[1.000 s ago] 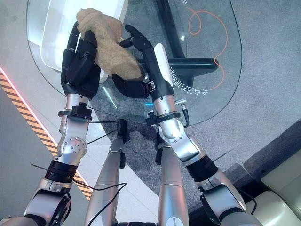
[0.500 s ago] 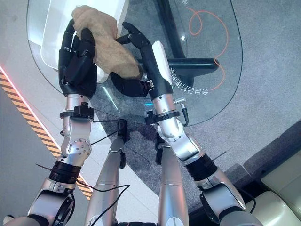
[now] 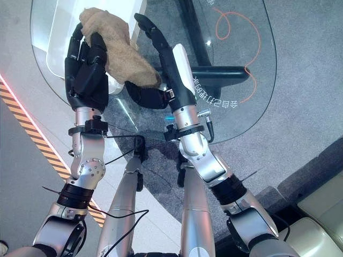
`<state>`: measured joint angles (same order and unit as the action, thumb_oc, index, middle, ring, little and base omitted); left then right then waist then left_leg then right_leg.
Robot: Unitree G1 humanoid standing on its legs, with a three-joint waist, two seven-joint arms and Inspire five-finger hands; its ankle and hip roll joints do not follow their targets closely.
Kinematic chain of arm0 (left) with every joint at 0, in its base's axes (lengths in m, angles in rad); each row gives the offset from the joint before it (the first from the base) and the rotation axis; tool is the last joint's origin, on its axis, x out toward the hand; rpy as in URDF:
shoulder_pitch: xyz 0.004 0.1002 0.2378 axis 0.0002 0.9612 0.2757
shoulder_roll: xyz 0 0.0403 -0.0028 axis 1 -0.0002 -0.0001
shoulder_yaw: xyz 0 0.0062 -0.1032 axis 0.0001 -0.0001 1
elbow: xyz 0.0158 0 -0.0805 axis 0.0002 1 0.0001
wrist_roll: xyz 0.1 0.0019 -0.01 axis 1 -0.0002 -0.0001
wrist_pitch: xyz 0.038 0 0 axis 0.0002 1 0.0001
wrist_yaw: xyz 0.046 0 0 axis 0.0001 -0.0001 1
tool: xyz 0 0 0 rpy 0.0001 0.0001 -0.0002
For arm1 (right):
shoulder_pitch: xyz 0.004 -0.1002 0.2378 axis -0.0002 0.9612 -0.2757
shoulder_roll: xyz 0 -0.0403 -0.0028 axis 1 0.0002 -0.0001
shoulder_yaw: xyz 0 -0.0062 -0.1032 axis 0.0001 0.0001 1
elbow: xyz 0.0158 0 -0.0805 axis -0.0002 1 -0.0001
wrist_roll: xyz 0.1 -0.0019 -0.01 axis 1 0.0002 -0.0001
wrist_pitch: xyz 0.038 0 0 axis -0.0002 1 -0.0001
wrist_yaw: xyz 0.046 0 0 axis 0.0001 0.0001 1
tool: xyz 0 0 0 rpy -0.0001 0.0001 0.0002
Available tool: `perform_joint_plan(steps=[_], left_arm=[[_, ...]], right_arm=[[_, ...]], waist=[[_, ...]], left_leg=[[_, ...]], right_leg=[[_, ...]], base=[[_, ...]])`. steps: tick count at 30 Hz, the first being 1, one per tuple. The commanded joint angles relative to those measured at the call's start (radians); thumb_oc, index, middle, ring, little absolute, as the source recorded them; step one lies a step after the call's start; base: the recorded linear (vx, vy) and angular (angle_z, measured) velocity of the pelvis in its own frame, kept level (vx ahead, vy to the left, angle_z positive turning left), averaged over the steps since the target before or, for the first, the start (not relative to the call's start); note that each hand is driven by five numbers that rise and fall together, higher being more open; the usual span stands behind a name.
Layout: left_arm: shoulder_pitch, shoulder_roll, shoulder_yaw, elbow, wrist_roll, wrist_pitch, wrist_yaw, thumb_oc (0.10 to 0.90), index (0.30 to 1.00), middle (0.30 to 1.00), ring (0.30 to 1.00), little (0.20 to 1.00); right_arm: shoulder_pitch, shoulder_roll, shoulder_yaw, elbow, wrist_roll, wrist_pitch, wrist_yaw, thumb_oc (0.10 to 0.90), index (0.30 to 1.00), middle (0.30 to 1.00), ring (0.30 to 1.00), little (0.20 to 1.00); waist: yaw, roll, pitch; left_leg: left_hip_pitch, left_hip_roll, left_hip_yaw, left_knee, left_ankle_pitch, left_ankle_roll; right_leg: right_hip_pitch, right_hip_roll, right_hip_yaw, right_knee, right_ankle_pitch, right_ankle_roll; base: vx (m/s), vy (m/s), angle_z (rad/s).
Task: Wipe the table with a cloth and put it in the basket.
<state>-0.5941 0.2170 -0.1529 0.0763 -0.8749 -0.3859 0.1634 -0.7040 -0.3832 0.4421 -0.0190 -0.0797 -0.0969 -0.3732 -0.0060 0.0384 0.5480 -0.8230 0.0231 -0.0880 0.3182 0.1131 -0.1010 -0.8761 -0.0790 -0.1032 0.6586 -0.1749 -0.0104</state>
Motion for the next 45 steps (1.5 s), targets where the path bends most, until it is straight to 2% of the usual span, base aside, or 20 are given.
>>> perform_joint_plan(steps=[1, 28, 45], left_arm=[[-0.105, 0.026, 0.034, -0.161, 0.094, -0.163, -0.019, 0.100, 0.300, 0.300, 0.300, 0.200], [-0.153, 0.054, 0.097, -0.086, 0.223, -0.269, 0.164, 0.100, 0.300, 0.300, 0.300, 0.200], [-0.209, 0.092, 0.141, -0.007, 0.351, -0.344, 0.376, 0.100, 0.300, 0.300, 0.300, 0.200]], right_arm=[[-0.129, 0.044, -0.060, -0.188, -0.043, -0.128, -0.047, 0.800, 0.900, 0.900, 0.900, 0.900], [-0.143, 0.028, -0.085, -0.157, -0.041, -0.134, -0.089, 0.800, 0.900, 0.900, 0.900, 0.900], [-0.157, 0.014, -0.089, -0.121, -0.038, -0.124, -0.112, 0.800, 0.900, 0.900, 0.900, 0.900]], waist=[[0.006, -0.011, -0.028], [-0.001, -0.008, -0.028], [-0.008, -0.006, -0.028]], left_leg=[[0.044, -0.080, 0.082, 0.094, -0.132, 0.086], [0.039, -0.076, 0.084, 0.106, -0.139, 0.080], [0.040, -0.073, 0.087, 0.112, -0.145, 0.073]], right_leg=[[0.053, 0.080, 0.025, -0.135, 0.077, 0.034], [0.048, 0.080, 0.034, -0.124, 0.067, 0.031], [0.051, 0.080, 0.041, -0.128, 0.062, 0.030]], base=[[0.00, 0.000, 0.00], [0.00, 0.000, 0.00], [0.00, 0.000, 0.00]])
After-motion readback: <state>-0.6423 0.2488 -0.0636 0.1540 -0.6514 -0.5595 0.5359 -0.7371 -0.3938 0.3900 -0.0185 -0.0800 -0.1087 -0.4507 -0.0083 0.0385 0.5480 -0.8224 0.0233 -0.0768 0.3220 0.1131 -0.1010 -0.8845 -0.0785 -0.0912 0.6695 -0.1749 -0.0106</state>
